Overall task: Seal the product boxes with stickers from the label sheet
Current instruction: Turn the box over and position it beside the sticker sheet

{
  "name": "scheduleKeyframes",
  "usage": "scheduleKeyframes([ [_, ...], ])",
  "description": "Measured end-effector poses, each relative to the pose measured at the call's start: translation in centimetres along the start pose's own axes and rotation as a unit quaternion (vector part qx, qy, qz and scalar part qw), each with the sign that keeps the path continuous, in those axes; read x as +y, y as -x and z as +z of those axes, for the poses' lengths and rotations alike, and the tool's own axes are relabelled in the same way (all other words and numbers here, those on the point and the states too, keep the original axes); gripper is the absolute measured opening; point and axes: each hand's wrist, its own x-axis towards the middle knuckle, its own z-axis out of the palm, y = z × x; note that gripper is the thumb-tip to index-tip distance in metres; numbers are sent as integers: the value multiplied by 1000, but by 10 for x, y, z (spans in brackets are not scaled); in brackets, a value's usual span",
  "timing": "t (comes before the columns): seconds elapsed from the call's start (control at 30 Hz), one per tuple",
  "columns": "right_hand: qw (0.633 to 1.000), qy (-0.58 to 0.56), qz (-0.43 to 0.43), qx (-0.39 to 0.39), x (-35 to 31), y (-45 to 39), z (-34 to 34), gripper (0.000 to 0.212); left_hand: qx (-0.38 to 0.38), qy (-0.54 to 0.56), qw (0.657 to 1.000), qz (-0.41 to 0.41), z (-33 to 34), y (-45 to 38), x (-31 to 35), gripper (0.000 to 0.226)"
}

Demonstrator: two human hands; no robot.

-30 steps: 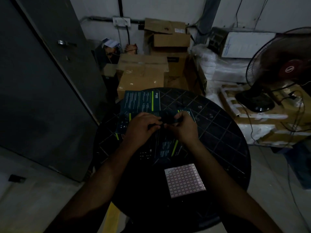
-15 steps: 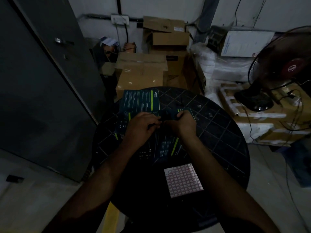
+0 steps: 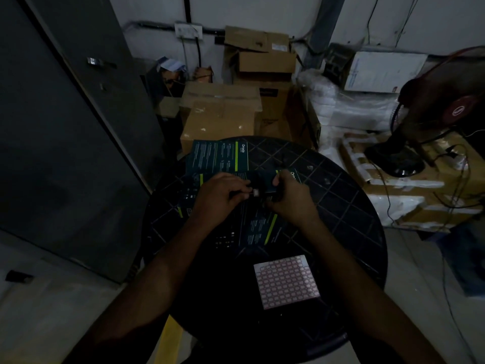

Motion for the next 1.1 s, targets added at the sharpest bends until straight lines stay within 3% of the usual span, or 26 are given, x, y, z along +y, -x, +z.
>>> scheduleKeyframes([
  [0.1,997,6,-74,11,1,4,0,43,1,-6,1000,-4,0,1,0,16],
  [0.2,986,40,-158,42,-8,2,-1,24,-6,-22,1000,-2,0,1,-2,14],
  [0.4,977,82,-195,30,3,-12,8,12,-5,-16,1000,-1,0,3,0,17],
  [0.63,907,175,-351,151,18,-10,21,12,-7,-28,1000,-12,0,-4,0,15],
  [0.97,957,98,-223,158,24,-6,31,16,6,-90,996,22,0,2,2,17],
  [1.1,959,86,-201,179,27,-2,32,32,18,-120,992,20,6,5,8,17],
])
